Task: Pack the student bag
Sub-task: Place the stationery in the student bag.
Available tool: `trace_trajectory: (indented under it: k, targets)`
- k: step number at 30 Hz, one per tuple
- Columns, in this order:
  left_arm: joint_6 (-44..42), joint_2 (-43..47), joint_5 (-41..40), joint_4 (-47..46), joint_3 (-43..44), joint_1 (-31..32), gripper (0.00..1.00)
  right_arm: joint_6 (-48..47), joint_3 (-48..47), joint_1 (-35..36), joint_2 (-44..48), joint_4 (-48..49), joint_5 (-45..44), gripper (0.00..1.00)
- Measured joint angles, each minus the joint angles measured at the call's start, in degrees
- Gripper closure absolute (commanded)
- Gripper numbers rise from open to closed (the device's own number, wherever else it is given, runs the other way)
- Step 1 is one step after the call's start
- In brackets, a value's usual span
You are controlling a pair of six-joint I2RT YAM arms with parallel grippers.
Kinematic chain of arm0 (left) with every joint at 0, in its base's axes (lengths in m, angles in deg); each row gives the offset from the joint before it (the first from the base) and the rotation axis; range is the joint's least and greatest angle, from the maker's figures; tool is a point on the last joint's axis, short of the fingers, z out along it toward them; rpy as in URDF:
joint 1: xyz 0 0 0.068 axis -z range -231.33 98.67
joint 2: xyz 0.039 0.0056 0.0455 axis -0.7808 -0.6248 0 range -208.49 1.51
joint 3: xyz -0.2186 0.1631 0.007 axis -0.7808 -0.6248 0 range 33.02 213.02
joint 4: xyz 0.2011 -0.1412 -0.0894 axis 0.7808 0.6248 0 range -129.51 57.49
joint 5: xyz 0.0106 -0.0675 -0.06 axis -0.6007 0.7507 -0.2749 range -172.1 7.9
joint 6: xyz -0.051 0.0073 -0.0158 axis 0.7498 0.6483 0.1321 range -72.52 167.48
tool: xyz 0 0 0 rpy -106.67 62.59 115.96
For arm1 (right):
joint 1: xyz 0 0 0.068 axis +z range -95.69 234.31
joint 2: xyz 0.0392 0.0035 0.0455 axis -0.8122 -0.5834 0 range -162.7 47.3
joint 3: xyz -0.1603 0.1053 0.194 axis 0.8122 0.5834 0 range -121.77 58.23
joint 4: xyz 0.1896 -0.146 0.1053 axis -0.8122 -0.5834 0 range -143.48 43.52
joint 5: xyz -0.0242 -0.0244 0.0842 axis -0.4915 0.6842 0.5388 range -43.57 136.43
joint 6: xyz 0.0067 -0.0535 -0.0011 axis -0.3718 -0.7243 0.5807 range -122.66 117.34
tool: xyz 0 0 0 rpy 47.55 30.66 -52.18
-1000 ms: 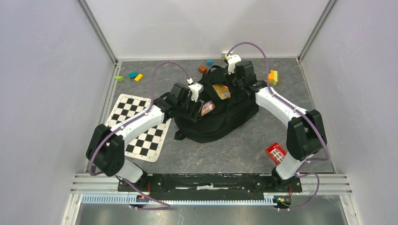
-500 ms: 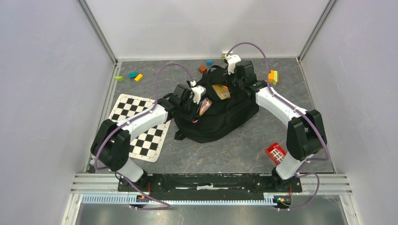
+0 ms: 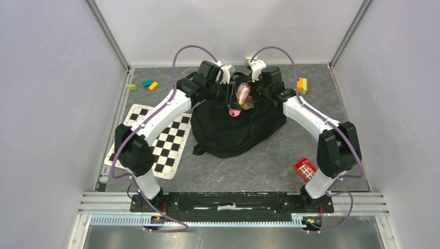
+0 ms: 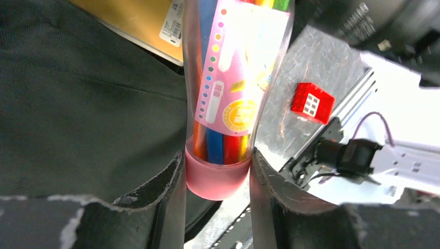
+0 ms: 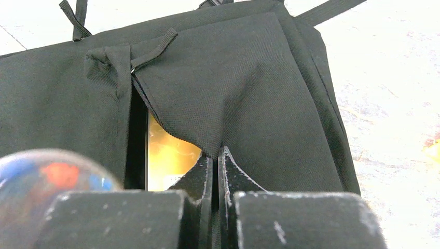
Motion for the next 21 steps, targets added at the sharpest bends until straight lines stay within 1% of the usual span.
trace_trajectory:
  k: [2,4,10,16,21]
  targets:
    - [3.04,-2.95,0.26,3.63,4.48,-0.20,0.98,0.00,0.00,-0.04,0.04,0.00,-0.02,1.00]
    - [6.27,-5.49,1.86,6.54,6.93,-0.90,0.98,-0.04,0.00,-0.02,0.15,0.00,-0.04,1.00]
    - [13.88,-9.29,7.45,12.39,7.19,-2.40,0.98,-0.02,0.00,0.02,0.37,0.17,-0.70,1.00]
    - [18.95,-11.61,11.10,12.48,7.69,-2.80,0.98,-0.02,0.00,0.02,0.39,0.68,-0.35,1.00]
    - [24.85,-13.46,13.29,8.74,7.06,-3.67,0.98,-0.02,0.11,0.02,0.90,1.36,0.68,1.00]
